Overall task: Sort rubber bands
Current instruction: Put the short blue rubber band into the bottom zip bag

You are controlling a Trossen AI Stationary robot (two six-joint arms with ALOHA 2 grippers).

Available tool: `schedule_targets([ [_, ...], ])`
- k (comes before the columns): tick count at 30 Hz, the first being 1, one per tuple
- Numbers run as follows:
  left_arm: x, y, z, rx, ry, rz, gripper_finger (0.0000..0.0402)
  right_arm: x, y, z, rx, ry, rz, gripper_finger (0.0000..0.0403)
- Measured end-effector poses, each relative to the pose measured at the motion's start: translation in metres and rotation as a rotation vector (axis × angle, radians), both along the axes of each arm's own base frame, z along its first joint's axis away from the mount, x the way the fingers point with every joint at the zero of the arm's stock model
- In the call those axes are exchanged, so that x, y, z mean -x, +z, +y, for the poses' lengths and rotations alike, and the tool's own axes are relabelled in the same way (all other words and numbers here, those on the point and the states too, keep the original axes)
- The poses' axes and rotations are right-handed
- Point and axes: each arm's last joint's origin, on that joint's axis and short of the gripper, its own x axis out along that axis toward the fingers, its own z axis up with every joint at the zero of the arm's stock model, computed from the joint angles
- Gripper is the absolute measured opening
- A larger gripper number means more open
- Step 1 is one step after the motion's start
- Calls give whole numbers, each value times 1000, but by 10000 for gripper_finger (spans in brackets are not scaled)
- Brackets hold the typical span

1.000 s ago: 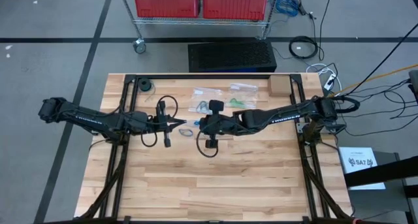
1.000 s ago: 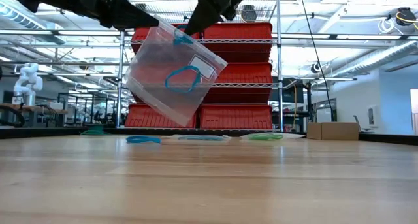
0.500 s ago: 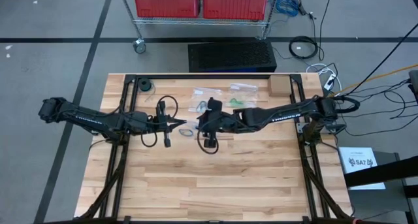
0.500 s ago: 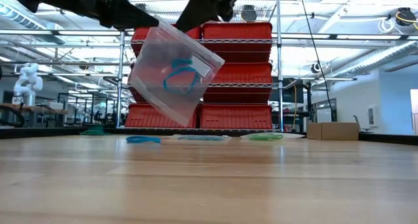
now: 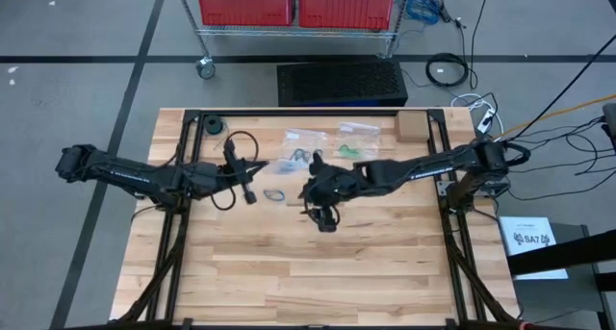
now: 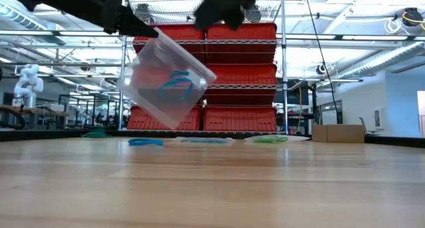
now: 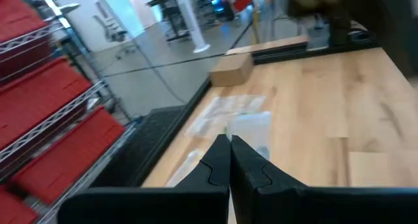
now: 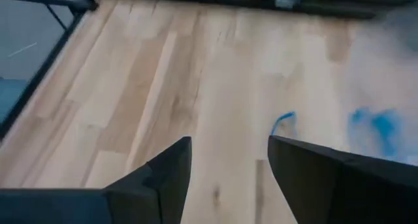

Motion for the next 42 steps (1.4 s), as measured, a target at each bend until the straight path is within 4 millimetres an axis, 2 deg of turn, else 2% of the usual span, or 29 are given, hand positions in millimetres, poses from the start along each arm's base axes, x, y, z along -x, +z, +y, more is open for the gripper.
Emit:
schedule_targets([
  [7, 13, 6, 8, 32, 96, -22, 0, -15, -70, 1, -70, -39, -54, 194],
  [12, 23, 9, 10, 40, 107, -65, 0, -40, -110, 0, -80, -100, -110, 194],
  [16, 29, 7, 10, 41, 105, -73, 0, -58, -139, -11, -72, -175, -87, 194],
  [22, 32, 7, 11, 45, 103, -79, 0, -82, -166, -36, -90, -248, -65, 197],
  [26, 33, 6, 11, 45, 101, -74, 0, -90, -188, -49, -94, -289, -20, 221],
  [31, 33, 6, 11, 45, 100, -72, 0, -97, -202, -59, -101, -317, -24, 263],
  [34, 33, 6, 11, 44, 100, -71, 0, -98, -204, -61, -95, -321, -28, 274],
  [36, 33, 6, 11, 44, 100, -70, 0, -98, -204, -61, -96, -320, -23, 265],
  [38, 33, 6, 11, 47, 100, -72, 0, -97, -204, -61, -94, -323, -20, 236],
  [42, 33, 6, 10, 50, 93, -72, 0, -97, -205, -57, -71, -309, -1, 131],
])
